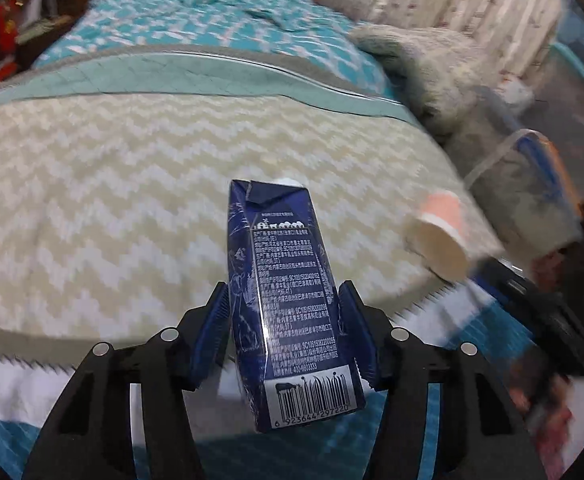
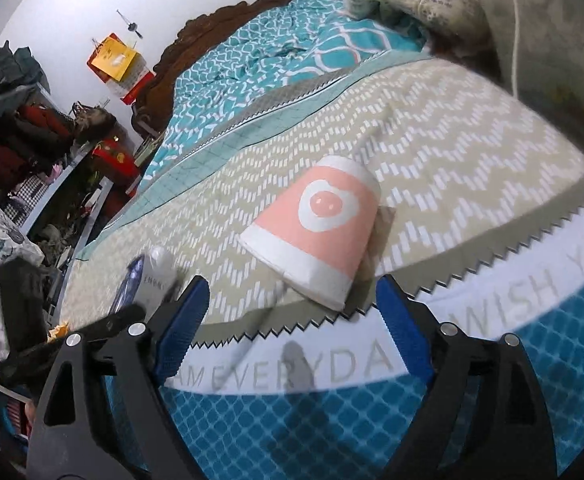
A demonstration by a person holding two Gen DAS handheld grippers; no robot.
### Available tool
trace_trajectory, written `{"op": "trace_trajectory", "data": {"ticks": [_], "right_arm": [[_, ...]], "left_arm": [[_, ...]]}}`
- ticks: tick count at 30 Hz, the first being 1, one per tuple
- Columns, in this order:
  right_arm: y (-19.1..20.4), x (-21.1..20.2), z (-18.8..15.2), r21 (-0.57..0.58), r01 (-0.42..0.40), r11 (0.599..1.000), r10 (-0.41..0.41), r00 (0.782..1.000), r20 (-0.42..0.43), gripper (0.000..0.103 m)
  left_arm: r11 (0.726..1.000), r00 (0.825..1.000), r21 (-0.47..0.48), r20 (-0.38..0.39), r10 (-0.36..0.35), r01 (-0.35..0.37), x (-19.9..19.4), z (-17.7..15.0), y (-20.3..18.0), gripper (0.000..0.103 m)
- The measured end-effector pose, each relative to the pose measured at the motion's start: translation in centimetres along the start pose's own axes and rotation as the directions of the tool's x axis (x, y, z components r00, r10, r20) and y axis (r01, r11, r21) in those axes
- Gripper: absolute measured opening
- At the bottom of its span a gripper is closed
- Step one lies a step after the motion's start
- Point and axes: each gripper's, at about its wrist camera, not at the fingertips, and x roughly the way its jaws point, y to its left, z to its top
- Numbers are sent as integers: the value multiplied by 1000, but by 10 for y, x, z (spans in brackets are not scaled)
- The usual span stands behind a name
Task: Collect trash
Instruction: 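Grasp the blue milk carton with left tool while right grasps the pink paper cup, then carry the carton and cup to the beige bin and open both tools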
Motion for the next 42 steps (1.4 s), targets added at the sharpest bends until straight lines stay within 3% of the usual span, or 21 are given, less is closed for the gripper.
{"op": "trace_trajectory", "data": {"ticks": [4, 9, 12, 14, 16, 20, 25, 31, 38, 42], "right_arm": [[-6, 21, 16, 98, -78, 992, 81, 996, -21, 85], [-21, 42, 32, 226, -120, 967, 130, 991, -28, 85], [-15, 53, 35, 198, -72, 977, 81, 996, -34, 73], [-8, 61, 35, 155, -52, 986, 58, 998, -35, 56], [-5, 64, 32, 137, -48, 989, 54, 998, -43, 46], [-10, 60, 20, 161, -106, 981, 115, 992, -48, 39], [-17, 26, -2, 171, -169, 971, 173, 985, -8, 38], [-54, -25, -15, 219, -183, 958, 170, 982, 78, 37], [-116, -109, -18, 249, -98, 964, 33, 968, 251, 37], [-166, -172, -14, 294, 4, 956, -114, 928, 356, 37]], "left_arm": [[993, 993, 23, -15, -119, 119, -3, -9, -14, 52], [990, 990, 21, -29, -141, 142, 2, -14, -23, 51], [989, 989, 8, -36, -147, 147, 5, -15, -18, 50], [990, 989, -4, -45, -140, 140, 8, -18, -16, 50], [990, 990, 0, -41, -138, 138, 7, -20, -16, 49], [992, 992, 14, -43, -122, 122, 5, -21, -21, 49], [983, 980, 3, -67, -186, 186, 3, -22, -31, 48], [970, 967, 49, -104, -231, 237, 16, -13, -72, 48], [930, 935, 159, -185, -303, 332, 48, 8, -175, 48], [888, 913, 236, -210, -350, 395, 68, 25, -256, 48]]}}
